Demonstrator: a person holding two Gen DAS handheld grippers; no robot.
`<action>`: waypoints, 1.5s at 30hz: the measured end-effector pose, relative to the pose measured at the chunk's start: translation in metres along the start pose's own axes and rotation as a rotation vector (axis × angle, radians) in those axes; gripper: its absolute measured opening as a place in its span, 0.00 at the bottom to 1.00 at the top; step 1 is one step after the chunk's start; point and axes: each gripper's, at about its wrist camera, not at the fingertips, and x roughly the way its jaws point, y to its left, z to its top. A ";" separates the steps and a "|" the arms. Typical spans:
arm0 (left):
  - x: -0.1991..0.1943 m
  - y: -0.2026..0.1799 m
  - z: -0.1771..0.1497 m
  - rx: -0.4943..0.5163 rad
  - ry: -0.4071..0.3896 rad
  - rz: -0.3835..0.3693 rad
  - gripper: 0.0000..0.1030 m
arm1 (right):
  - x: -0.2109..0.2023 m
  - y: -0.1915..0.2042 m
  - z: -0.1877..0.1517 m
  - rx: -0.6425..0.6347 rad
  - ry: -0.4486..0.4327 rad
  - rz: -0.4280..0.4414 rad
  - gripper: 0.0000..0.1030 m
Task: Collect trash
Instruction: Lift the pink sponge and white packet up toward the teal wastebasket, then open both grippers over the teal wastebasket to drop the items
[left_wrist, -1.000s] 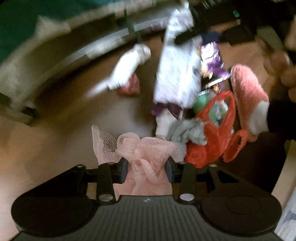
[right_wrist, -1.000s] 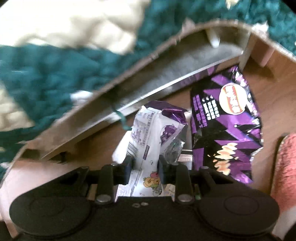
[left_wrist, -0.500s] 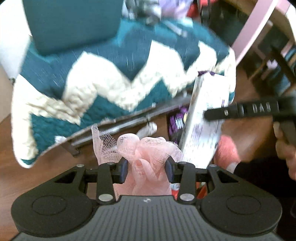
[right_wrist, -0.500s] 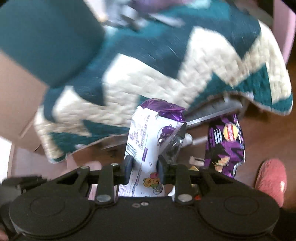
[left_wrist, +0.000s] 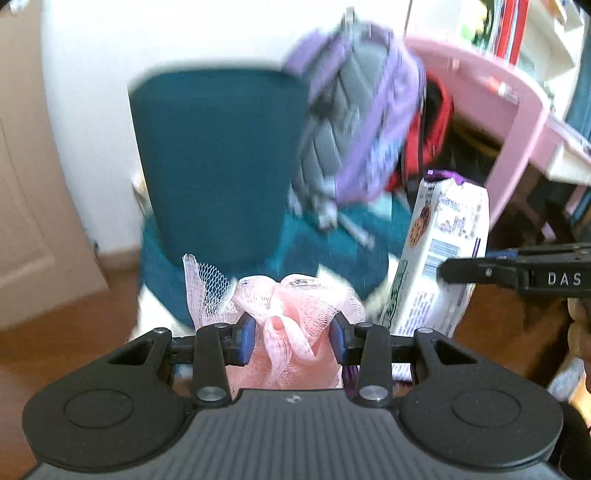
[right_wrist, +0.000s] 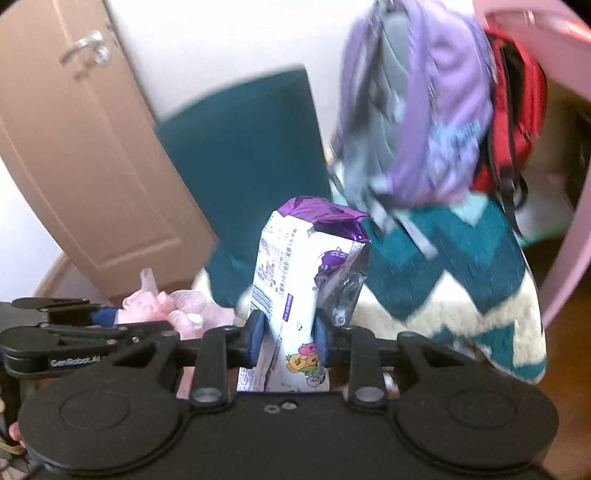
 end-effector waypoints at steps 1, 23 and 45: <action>-0.008 0.000 0.011 0.006 -0.033 0.012 0.38 | -0.006 0.003 0.010 -0.003 -0.013 0.012 0.26; -0.008 0.051 0.226 -0.055 -0.332 0.189 0.38 | 0.014 0.084 0.227 -0.235 -0.303 -0.044 0.26; 0.165 0.094 0.217 -0.071 -0.011 0.229 0.38 | 0.166 0.074 0.223 -0.343 -0.030 -0.063 0.33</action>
